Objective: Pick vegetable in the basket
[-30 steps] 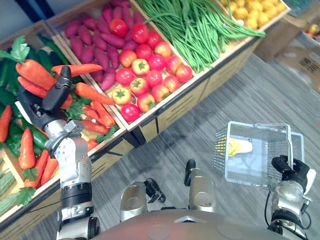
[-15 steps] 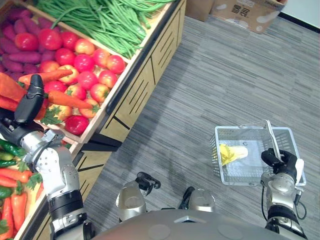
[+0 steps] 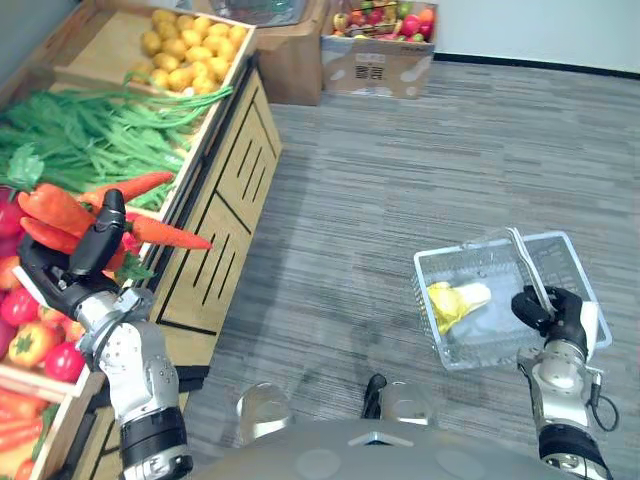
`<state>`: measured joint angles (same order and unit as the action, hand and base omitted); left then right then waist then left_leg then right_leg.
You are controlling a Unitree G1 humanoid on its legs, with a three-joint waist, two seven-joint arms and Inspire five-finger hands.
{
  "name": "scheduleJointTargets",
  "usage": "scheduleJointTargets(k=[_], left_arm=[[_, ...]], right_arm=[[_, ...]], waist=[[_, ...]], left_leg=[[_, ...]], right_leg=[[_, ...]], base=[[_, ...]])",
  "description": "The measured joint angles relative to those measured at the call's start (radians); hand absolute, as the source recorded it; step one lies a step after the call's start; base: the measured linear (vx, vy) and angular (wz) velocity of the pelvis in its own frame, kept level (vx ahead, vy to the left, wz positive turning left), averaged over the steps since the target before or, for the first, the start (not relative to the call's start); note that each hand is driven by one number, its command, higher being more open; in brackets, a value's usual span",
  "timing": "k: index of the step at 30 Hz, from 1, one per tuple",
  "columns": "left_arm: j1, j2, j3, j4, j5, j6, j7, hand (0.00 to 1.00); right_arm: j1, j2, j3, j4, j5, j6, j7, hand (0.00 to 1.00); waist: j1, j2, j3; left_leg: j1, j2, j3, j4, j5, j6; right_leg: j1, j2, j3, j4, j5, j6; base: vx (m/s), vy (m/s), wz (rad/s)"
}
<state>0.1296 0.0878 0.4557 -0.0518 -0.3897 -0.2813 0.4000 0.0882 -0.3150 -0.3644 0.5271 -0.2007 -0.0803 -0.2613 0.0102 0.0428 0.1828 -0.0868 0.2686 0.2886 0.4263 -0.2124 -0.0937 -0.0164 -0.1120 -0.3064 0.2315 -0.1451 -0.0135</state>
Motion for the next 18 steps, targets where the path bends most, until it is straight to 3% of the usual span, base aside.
scheduleJointTargets(k=[2,4,5,8,9,13,15,18], left_arm=[[0.003,0.0,0.011,0.0,0.0,0.0,-0.004,0.0],[0.011,0.0,0.021,-0.005,-0.001,0.0,-0.007,0.0],[0.024,0.008,0.03,-0.016,-0.001,-0.001,-0.013,0.0],[0.029,0.016,0.031,-0.049,-0.002,-0.001,-0.025,0.0],[0.035,0.015,0.03,-0.05,-0.002,-0.001,-0.028,0.0],[0.051,0.008,0.03,-0.063,-0.006,-0.001,-0.034,0.0],[0.07,0.007,0.026,-0.091,-0.006,-0.002,-0.053,0.0],[0.072,0.008,0.013,-0.093,-0.006,-0.005,-0.07,0.0]], right_arm=[[0.0,-0.003,0.025,-0.007,0.0,-0.006,0.018,0.0],[0.004,-0.01,0.033,-0.024,0.0,-0.007,0.028,0.0],[0.006,-0.01,0.037,-0.025,0.0,-0.009,0.035,0.0],[0.018,-0.011,0.036,-0.026,0.0,-0.024,0.044,0.0],[0.019,-0.012,0.036,-0.026,-0.003,-0.024,0.053,0.0],[0.024,-0.013,0.036,-0.029,-0.002,-0.039,0.07,0.0],[0.025,-0.013,0.037,-0.031,0.0,-0.045,0.083,0.0],[0.027,-0.013,0.044,-0.028,-0.002,-0.044,0.088,0.0]], waist=[[0.016,0.005,-0.003],[0.017,0.029,-0.019],[0.018,0.029,-0.033],[0.004,-0.034,-0.05],[-0.001,-0.043,-0.053],[-0.012,-0.041,-0.058],[-0.012,-0.027,-0.067],[-0.007,-0.02,-0.071]], left_leg=[[-0.027,-0.036,-0.092,-0.064,0.012,-0.006],[-0.043,-0.059,-0.17,-0.15,0.118,0.006],[-0.04,-0.058,-0.184,-0.154,0.126,-0.035],[-0.019,-0.098,-0.149,-0.197,0.133,-0.023],[0.001,-0.108,-0.137,-0.212,0.132,-0.02],[0.038,-0.133,-0.105,-0.254,0.135,-0.005],[0.045,-0.147,-0.076,-0.281,0.143,0.007],[0.062,-0.158,-0.048,-0.311,0.15,0.015]], right_leg=[[-0.001,0.014,0.05,0.004,0.0,0.001],[-0.007,0.039,0.087,0.013,-0.001,0.003],[-0.014,0.046,0.122,0.018,-0.008,0.019],[-0.032,0.008,0.162,0.001,0.01,0.05],[-0.017,0.003,0.177,-0.019,0.019,0.063],[0.004,-0.016,0.206,-0.062,0.039,0.095],[0.0,-0.025,0.236,-0.101,0.063,0.112],[0.0,-0.03,0.264,-0.132,0.086,0.119]], base=[[0.13,0.053,-1.05],[0.12,0.131,-0.84],[0.13,0.164,-0.52],[0.09,0.156,-0.31],[0.05,0.147,-0.27],[-0.01,0.083,-0.21],[-0.03,0.071,-0.31],[-0.01,0.051,-0.27]])
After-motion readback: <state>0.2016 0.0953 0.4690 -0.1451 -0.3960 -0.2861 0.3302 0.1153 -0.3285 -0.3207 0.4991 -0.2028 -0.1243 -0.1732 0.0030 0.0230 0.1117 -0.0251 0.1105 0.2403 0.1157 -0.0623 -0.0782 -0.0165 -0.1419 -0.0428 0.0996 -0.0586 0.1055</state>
